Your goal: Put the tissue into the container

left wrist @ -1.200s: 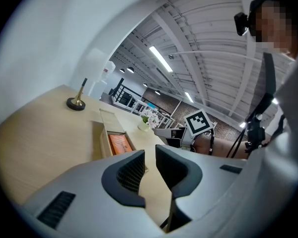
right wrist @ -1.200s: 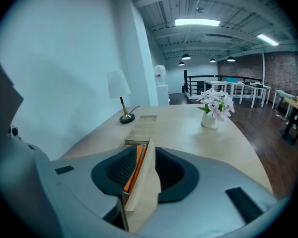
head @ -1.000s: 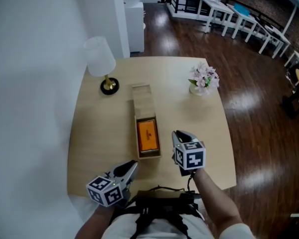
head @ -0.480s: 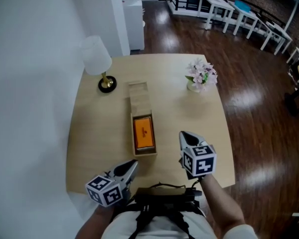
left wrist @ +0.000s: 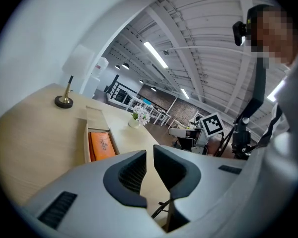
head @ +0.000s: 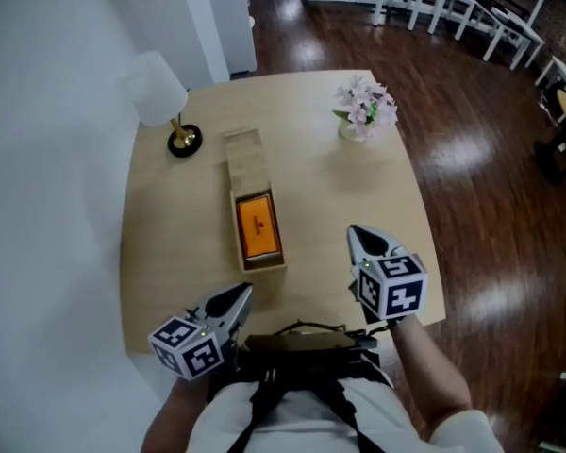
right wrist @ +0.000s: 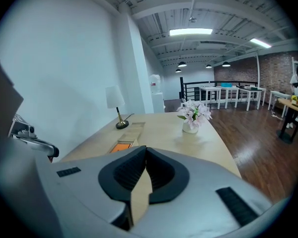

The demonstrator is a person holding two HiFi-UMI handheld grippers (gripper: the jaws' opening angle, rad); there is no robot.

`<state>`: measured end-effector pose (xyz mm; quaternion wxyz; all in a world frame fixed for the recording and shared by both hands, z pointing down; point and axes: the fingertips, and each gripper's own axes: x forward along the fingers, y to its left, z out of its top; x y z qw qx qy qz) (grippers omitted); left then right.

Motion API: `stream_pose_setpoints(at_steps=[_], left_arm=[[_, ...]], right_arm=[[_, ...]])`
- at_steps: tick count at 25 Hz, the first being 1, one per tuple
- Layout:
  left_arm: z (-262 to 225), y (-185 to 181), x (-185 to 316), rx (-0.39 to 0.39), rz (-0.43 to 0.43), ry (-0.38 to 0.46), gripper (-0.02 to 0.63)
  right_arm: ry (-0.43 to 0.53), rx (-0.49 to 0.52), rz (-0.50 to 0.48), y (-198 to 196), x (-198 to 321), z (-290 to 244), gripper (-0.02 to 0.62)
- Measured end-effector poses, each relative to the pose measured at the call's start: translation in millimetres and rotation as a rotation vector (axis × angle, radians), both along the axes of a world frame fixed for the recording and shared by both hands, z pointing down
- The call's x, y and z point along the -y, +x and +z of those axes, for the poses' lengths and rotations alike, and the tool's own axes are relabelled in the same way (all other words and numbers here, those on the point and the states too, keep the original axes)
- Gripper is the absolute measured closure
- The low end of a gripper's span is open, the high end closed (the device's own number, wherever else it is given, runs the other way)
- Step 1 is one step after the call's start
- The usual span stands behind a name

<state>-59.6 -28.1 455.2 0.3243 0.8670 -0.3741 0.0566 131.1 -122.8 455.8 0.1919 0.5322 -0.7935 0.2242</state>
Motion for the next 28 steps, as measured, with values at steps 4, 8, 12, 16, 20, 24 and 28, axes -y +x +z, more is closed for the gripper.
stream_pose_setpoints(at_steps=[4, 8, 12, 16, 20, 24, 28], left_arm=[[-2, 4, -4, 0.0, 0.027, -0.01, 0.568], [-5, 7, -5, -0.006, 0.048, -0.003, 0.568], [-5, 7, -7, 0.002, 0.051, -0.007, 0.568], [-10, 8, -7, -0.011, 0.059, 0.003, 0.568], [-16, 10, -9, -0.02, 0.073, 0.019, 0.568], [-22, 12, -11, -0.028, 0.091, 0.033, 0.568], [-25, 13, -14, -0.026, 0.104, 0.041, 0.579]], right_arm=[[-0.005, 0.008, 0.01, 10, -13, 2, 0.592], [-0.014, 0.012, 0.03, 19, -24, 4, 0.592], [-0.016, 0.026, 0.05, 24, -32, 4, 0.592], [-0.026, 0.048, 0.033, 18, -42, 1, 0.591], [-0.033, 0.086, 0.013, 10, -53, -2, 0.591], [-0.023, 0.099, 0.022, 7, -61, -6, 0.591], [-0.01, 0.088, 0.023, 4, -69, -10, 0.591]])
